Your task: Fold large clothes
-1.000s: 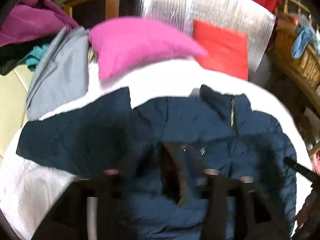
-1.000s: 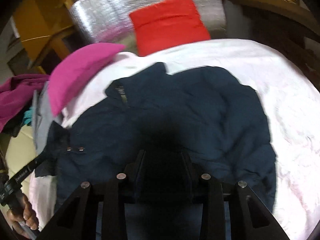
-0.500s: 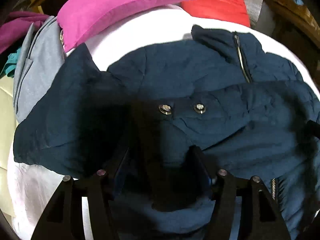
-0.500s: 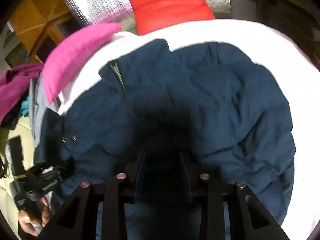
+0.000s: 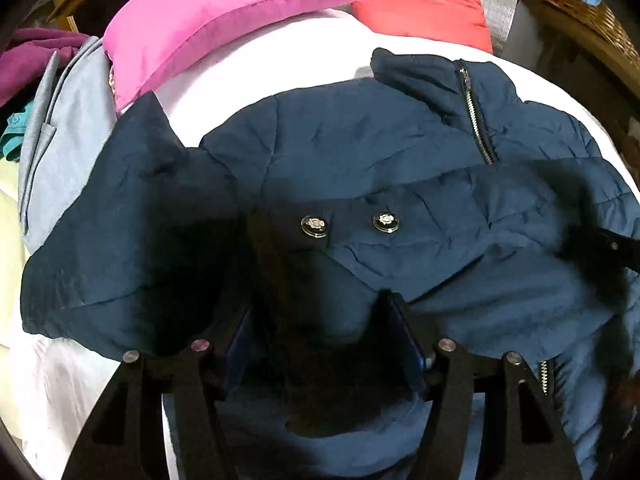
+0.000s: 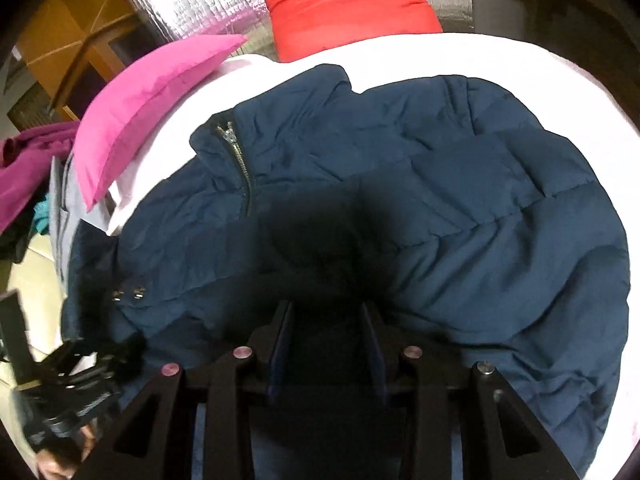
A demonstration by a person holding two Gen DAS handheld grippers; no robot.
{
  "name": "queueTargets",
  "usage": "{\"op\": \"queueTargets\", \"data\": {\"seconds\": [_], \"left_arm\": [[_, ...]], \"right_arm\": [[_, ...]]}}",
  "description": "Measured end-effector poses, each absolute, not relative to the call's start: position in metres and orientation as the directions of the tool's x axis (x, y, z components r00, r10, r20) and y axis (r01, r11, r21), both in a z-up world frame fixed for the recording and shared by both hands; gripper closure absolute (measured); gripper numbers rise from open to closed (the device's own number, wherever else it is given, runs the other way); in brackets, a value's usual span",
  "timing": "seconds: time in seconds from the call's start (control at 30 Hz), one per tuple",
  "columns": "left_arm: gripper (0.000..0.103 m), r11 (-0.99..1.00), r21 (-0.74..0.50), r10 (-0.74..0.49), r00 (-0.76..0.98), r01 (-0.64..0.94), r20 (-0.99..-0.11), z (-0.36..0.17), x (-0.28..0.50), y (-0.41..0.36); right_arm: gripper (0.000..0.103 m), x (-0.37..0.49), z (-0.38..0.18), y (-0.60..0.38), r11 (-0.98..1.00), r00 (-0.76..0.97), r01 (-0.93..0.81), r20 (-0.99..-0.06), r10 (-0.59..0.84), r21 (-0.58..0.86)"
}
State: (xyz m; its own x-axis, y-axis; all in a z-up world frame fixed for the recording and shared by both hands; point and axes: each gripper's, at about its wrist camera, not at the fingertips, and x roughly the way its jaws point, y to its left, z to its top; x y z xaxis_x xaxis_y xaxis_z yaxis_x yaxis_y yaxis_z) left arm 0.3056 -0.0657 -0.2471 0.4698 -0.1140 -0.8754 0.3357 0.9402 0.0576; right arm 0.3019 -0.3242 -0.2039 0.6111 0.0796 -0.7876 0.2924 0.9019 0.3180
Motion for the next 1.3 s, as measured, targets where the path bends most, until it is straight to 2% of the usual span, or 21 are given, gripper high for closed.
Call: {"op": "queueTargets", "data": {"seconds": [0.17, 0.3, 0.37, 0.43, 0.57, 0.63, 0.7, 0.83, 0.93, 1.23, 1.27, 1.3], "left_arm": [[0.037, 0.945, -0.015, -0.199, 0.537, 0.327, -0.82, -0.215, 0.296, -0.054], [0.037, 0.946, -0.088, -0.267, 0.601, 0.311, -0.754, -0.184, 0.286, -0.032], [0.035, 0.948, -0.135, -0.292, 0.621, 0.288, -0.728, -0.173, 0.284, -0.014], [0.028, 0.954, -0.188, -0.298, 0.653, 0.234, -0.696, -0.162, 0.287, 0.014], [0.027, 0.965, -0.249, -0.229, 0.712, 0.078, -0.664, -0.151, 0.293, 0.086], [0.02, 0.964, -0.261, -0.146, 0.719, -0.051, -0.68, -0.156, 0.301, 0.129], [0.02, 0.933, -0.313, -0.107, 0.694, -0.177, -0.712, -0.17, 0.309, 0.17], [0.02, 0.788, -0.502, -0.185, 0.64, -0.357, -0.746, -0.212, 0.32, 0.241], [0.02, 0.685, -0.555, -0.194, 0.616, -0.472, -0.763, -0.243, 0.324, 0.275], [0.022, 0.563, -0.636, -0.256, 0.62, -0.528, -0.742, -0.289, 0.345, 0.294], [0.025, 0.558, -0.643, -0.259, 0.627, -0.524, -0.735, -0.29, 0.347, 0.294], [0.037, 0.556, -0.648, -0.261, 0.631, -0.52, -0.73, -0.294, 0.352, 0.294]], "right_arm": [[0.064, 0.27, -0.18, -0.327, 0.9, 0.671, 0.278, -0.738, 0.069, 0.336], [0.064, 0.267, -0.194, -0.323, 0.907, 0.618, 0.29, -0.784, 0.067, 0.306], [0.062, 0.274, -0.211, -0.324, 0.902, 0.563, 0.304, -0.821, 0.091, 0.308], [0.056, 0.274, -0.21, -0.324, 0.903, 0.576, 0.301, -0.813, 0.085, 0.308], [0.048, 0.267, -0.194, -0.325, 0.883, 0.603, 0.302, -0.79, 0.114, 0.359], [0.048, 0.263, -0.189, -0.32, 0.889, 0.625, 0.291, -0.774, 0.104, 0.354], [0.048, 0.255, -0.182, -0.314, 0.896, 0.646, 0.274, -0.757, 0.098, 0.35], [0.048, 0.245, -0.176, -0.299, 0.904, 0.669, 0.236, -0.734, 0.116, 0.358], [0.048, 0.24, -0.172, -0.289, 0.909, 0.682, 0.209, -0.72, 0.129, 0.36], [0.048, 0.233, -0.167, -0.288, 0.906, 0.71, 0.181, -0.688, 0.149, 0.383], [0.048, 0.233, -0.168, -0.29, 0.904, 0.711, 0.184, -0.688, 0.149, 0.386], [0.048, 0.233, -0.169, -0.291, 0.903, 0.711, 0.187, -0.687, 0.148, 0.388]]}}
